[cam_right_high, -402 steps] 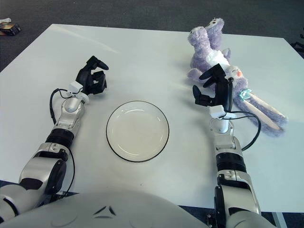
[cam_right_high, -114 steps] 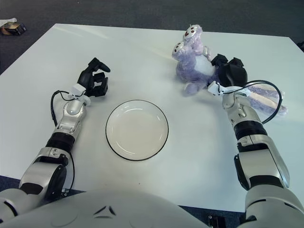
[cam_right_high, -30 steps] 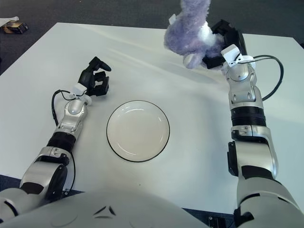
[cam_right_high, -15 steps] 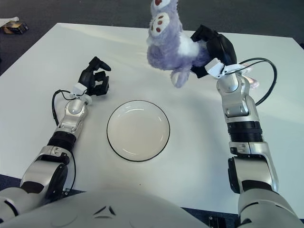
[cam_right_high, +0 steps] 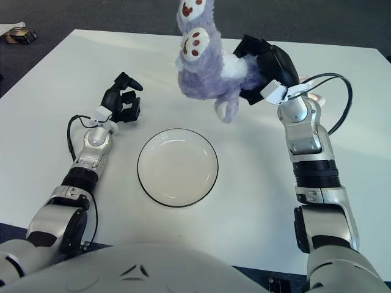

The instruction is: Put the doll into the plate.

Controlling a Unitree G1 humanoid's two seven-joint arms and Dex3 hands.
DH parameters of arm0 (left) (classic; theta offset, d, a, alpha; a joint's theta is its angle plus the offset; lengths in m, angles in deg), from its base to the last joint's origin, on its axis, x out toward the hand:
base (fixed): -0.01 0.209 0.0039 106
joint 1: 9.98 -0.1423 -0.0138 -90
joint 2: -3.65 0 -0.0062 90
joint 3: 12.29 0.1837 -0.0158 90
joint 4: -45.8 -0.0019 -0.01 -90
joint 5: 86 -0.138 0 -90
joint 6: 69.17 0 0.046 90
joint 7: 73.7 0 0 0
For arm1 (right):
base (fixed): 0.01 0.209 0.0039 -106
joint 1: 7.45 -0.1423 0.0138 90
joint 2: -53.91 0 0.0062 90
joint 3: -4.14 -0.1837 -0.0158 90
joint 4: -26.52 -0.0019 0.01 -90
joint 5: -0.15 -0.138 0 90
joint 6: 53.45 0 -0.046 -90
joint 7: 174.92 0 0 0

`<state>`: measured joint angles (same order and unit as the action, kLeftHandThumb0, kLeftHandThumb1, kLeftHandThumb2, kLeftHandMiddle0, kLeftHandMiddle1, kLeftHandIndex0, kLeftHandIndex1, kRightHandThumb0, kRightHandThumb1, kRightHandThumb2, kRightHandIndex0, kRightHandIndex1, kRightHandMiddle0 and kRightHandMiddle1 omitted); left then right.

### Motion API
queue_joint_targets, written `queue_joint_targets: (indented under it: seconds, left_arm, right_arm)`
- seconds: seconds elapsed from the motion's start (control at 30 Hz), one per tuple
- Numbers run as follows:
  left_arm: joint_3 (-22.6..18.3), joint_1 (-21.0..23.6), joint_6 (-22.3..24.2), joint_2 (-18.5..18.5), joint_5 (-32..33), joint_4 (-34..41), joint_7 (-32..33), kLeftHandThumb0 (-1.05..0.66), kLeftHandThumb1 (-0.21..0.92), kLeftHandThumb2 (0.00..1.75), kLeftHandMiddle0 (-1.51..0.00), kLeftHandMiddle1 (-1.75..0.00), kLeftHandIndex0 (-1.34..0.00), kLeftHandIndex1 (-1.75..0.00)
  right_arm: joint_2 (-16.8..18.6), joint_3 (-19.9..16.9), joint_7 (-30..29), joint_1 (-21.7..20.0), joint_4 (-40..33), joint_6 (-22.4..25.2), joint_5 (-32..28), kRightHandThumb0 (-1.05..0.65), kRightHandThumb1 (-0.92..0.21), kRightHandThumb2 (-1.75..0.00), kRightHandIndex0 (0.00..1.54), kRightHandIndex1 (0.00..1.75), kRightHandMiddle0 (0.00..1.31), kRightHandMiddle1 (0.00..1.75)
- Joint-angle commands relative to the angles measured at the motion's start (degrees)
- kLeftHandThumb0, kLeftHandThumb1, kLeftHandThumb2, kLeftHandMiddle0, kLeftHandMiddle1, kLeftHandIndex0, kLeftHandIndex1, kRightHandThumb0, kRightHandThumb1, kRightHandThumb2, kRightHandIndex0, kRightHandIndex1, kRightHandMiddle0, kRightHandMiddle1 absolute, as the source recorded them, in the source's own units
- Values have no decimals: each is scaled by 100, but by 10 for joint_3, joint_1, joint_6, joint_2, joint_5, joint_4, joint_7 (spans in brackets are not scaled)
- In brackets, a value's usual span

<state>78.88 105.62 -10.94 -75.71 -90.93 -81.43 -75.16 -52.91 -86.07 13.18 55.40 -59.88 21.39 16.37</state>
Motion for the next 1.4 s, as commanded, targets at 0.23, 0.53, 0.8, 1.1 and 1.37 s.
queue_joint_targets:
  seconds: [0.23, 0.53, 0.8, 1.1, 1.37]
  left_arm:
    - [2, -37, -12, 5, -2, -39, 0, -39, 63, 92, -92, -175, -38, -175]
    - [2, -35, 1, 5, 3, -38, -7, -39, 63, 91, -90, -175, -37, -175]
    - [0, -33, 5, 5, 7, -40, -14, -39, 66, 88, -92, -175, -35, -175]
    - [0, -29, 8, 3, 6, -46, -18, -38, 68, 85, -93, -175, -34, -175]
    - [1, -23, 14, -1, 2, -53, -18, -38, 71, 82, -93, -175, -32, -175]
  right_arm:
    - [5, -9, 60, 28, -71, 0, -65, 52, -17, -149, 73, 175, 95, 175]
    - [3, -12, 137, 38, -132, 60, -138, 53, -16, -150, 73, 175, 95, 175]
    - [11, -12, 163, 38, -153, 77, -163, 53, -16, -151, 74, 175, 97, 175]
    - [12, -12, 185, 43, -178, 91, -181, 54, -15, -152, 75, 175, 97, 175]
    - [19, -8, 201, 47, -180, 74, -195, 54, -14, -152, 75, 175, 96, 175]
